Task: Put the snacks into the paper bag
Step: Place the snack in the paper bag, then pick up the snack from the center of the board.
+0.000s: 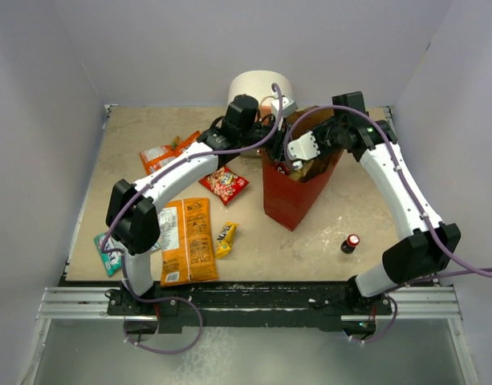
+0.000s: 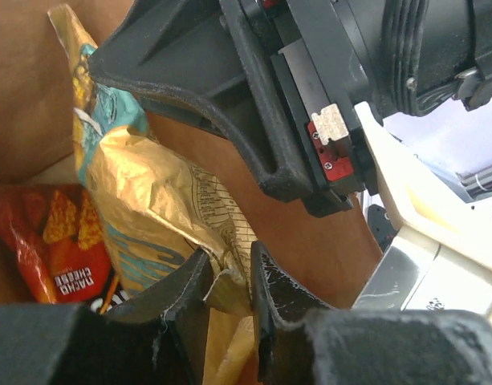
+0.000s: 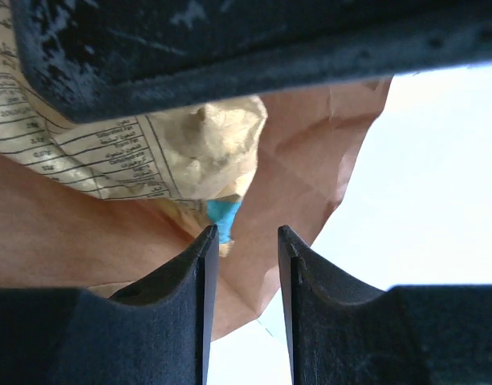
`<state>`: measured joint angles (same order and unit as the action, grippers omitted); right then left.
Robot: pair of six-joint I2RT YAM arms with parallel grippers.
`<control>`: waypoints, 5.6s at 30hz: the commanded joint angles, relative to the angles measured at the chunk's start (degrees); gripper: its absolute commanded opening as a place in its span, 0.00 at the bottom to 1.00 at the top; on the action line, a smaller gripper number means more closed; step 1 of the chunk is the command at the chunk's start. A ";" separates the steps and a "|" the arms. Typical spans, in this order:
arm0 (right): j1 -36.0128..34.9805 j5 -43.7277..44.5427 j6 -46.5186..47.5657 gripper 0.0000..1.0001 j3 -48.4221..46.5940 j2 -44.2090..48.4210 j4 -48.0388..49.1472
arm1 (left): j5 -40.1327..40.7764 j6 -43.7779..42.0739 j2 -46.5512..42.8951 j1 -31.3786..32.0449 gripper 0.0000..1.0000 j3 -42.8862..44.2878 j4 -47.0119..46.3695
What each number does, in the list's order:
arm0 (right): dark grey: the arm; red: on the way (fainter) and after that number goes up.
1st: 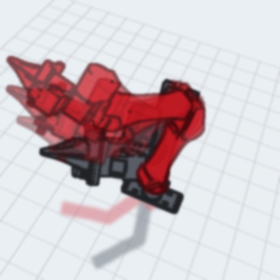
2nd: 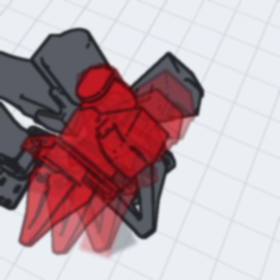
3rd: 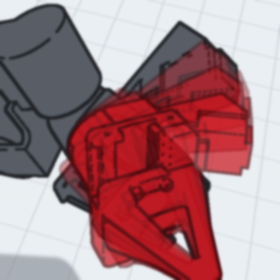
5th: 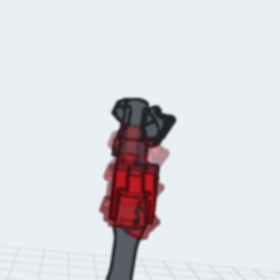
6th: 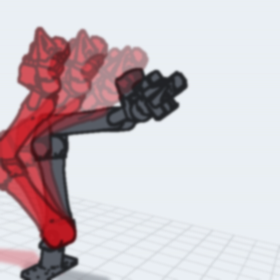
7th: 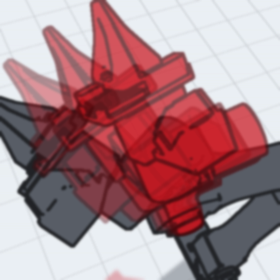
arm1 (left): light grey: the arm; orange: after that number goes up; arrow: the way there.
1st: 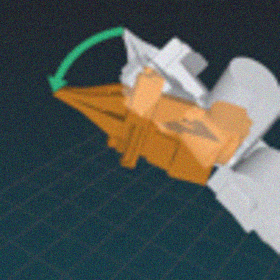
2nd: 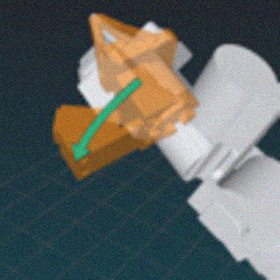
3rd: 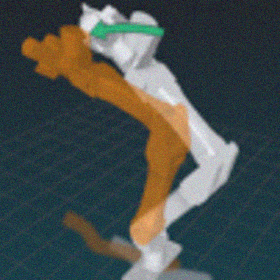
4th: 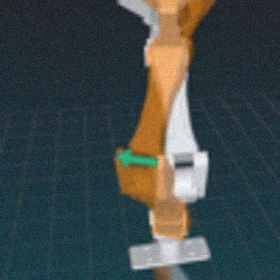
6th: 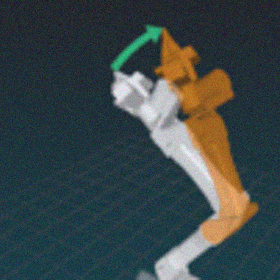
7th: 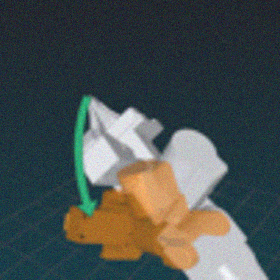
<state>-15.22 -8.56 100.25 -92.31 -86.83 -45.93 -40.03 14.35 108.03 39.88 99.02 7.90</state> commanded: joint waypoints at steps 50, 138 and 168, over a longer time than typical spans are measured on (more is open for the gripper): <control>0.63 -7.61 -34.37 0.39 6.18 18.71 11.56 | 9.29 -8.14 2.92 1.21 0.44 13.79 21.14; 7.05 -18.05 -76.71 0.86 10.10 26.03 25.51 | 15.31 -50.88 -10.86 -45.81 0.76 -32.82 39.07; 7.55 -21.60 -76.41 0.82 11.73 24.04 26.73 | 12.59 -50.92 -14.30 -44.99 0.18 -45.59 27.65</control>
<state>-7.90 -28.14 24.40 -79.96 -62.83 -21.08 -25.41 -35.62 95.50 -5.80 54.96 34.85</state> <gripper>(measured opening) 0.829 0.264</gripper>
